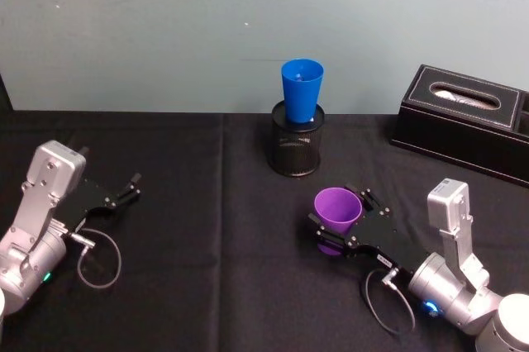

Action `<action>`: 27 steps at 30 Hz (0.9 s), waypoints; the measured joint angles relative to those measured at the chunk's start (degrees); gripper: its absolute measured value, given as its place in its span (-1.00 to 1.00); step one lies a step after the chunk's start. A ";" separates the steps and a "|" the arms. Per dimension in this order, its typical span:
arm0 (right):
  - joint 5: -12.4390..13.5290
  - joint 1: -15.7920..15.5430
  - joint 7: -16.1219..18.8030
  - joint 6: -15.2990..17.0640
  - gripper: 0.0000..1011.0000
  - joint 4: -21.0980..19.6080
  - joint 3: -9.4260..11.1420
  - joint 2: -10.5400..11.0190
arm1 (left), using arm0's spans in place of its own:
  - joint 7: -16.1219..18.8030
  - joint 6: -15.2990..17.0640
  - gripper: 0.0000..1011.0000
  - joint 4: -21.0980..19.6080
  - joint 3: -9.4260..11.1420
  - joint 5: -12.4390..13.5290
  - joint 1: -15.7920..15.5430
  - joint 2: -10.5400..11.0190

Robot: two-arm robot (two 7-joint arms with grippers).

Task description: Pick up one cup with a gripper and tap it against the other cup.

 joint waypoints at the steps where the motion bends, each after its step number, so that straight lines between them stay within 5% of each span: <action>1: 0.00 0.00 0.00 0.00 0.98 0.00 0.00 0.00 | 0.00 0.00 1.00 0.00 0.00 0.00 0.00 0.00; 27: 0.29 -0.33 0.18 -0.71 0.98 -1.03 0.17 0.04 | 0.00 0.00 1.00 0.00 0.00 0.00 0.00 0.00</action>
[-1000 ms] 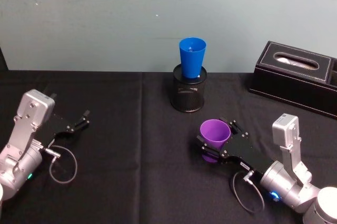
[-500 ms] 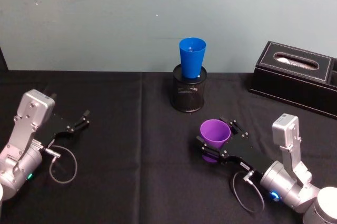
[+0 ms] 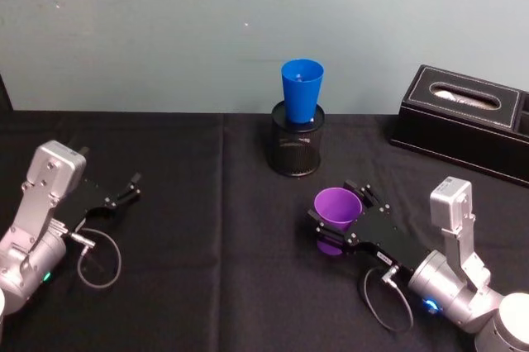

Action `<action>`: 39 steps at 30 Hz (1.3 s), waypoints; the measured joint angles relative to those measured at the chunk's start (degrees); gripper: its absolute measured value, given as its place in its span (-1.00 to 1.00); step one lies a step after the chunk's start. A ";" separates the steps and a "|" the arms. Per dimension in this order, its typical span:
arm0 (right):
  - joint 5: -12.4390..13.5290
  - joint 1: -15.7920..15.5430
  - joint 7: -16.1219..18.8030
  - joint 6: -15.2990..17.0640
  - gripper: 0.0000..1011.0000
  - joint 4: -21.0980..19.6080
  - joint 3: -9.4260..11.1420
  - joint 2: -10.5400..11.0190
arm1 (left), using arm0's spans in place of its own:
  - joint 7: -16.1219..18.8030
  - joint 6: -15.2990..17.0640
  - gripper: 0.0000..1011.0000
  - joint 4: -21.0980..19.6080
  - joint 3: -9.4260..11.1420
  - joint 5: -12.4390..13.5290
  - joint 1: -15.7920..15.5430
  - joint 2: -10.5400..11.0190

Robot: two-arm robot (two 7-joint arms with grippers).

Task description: Pick up one cup with a gripper and tap it against the other cup.

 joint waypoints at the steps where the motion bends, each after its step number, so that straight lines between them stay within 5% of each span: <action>1: 0.00 -0.05 0.02 -0.08 0.98 -0.14 0.02 0.01 | 0.00 0.00 1.00 0.00 0.00 0.00 0.00 0.00; 19: -1.94 -2.60 -3.47 -1.90 0.98 -5.62 1.73 0.54 | 0.00 0.00 1.00 0.00 0.00 0.00 0.00 0.00; 39: -2.12 -2.52 -2.57 -3.66 0.98 -5.00 1.92 -0.49 | 0.00 0.00 1.00 0.00 0.00 0.00 0.00 0.00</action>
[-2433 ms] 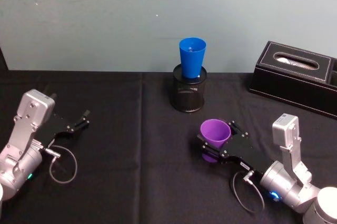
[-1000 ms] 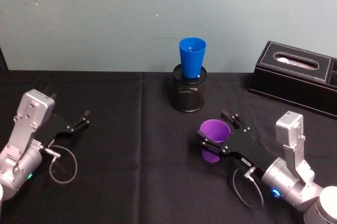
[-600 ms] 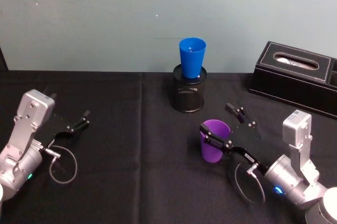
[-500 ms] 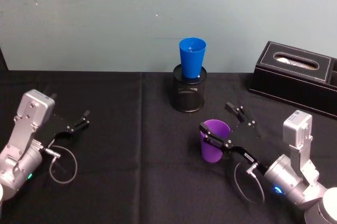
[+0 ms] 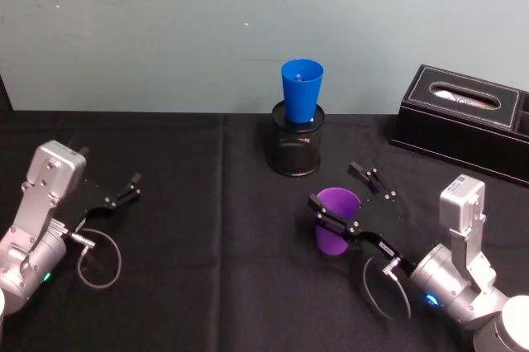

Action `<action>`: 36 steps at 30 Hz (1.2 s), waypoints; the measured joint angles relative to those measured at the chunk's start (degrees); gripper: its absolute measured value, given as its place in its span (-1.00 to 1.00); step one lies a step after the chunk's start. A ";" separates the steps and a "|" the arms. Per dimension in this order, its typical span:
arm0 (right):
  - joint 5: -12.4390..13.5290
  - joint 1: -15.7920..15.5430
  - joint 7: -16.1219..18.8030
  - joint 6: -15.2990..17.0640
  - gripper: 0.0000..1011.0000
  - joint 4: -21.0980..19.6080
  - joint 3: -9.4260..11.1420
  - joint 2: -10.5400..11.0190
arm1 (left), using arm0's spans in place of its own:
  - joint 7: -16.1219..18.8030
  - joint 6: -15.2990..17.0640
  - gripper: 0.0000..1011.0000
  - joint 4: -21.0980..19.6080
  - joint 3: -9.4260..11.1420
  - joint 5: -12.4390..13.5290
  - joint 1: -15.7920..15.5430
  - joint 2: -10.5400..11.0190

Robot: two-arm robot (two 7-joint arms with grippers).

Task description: Pick up one cup with a gripper and tap it against the other cup.

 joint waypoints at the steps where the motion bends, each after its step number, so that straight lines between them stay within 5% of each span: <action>1: -0.01 0.02 0.02 0.04 0.98 0.01 -0.03 -0.02 | 0.00 0.00 1.00 0.00 0.00 0.00 0.00 0.00; 17: -0.03 -0.98 -1.27 -0.06 0.98 -1.13 1.13 -0.12 | 0.00 0.00 1.00 0.00 0.00 0.00 0.00 0.00; 36: -3.27 -6.14 -10.70 -0.08 0.98 -5.75 7.51 -1.20 | 0.00 0.00 1.00 0.00 0.00 0.00 0.00 0.00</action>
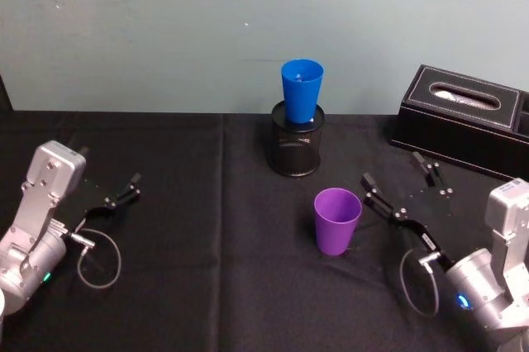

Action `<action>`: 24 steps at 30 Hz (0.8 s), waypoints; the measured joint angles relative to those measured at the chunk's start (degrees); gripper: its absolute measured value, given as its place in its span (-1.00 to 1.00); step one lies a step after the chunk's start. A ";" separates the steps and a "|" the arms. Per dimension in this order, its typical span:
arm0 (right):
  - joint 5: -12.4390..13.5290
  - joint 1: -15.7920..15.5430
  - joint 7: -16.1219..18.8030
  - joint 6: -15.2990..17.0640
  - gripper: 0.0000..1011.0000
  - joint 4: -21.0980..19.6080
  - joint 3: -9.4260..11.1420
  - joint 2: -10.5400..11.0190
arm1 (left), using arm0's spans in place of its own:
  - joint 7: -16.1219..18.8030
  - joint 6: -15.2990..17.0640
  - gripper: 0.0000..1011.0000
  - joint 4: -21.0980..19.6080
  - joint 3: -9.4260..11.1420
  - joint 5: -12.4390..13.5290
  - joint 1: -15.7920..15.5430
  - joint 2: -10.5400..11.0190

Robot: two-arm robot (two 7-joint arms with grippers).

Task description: Pick up one cup with a gripper and tap it against the other cup.

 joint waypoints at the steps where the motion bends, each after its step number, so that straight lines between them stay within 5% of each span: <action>1: -0.23 -0.19 -0.36 0.09 0.98 -0.12 0.24 -0.07 | 0.01 0.00 1.00 0.00 0.00 0.00 0.00 0.00; 14: -3.20 -2.11 -4.83 3.17 0.98 -0.34 3.73 -1.60 | 0.00 0.00 1.00 0.00 0.00 0.00 0.00 0.00; 24: -1.89 -1.56 -4.99 5.01 0.98 2.70 5.90 -3.18 | 0.00 0.00 1.00 0.00 0.00 0.00 0.00 0.00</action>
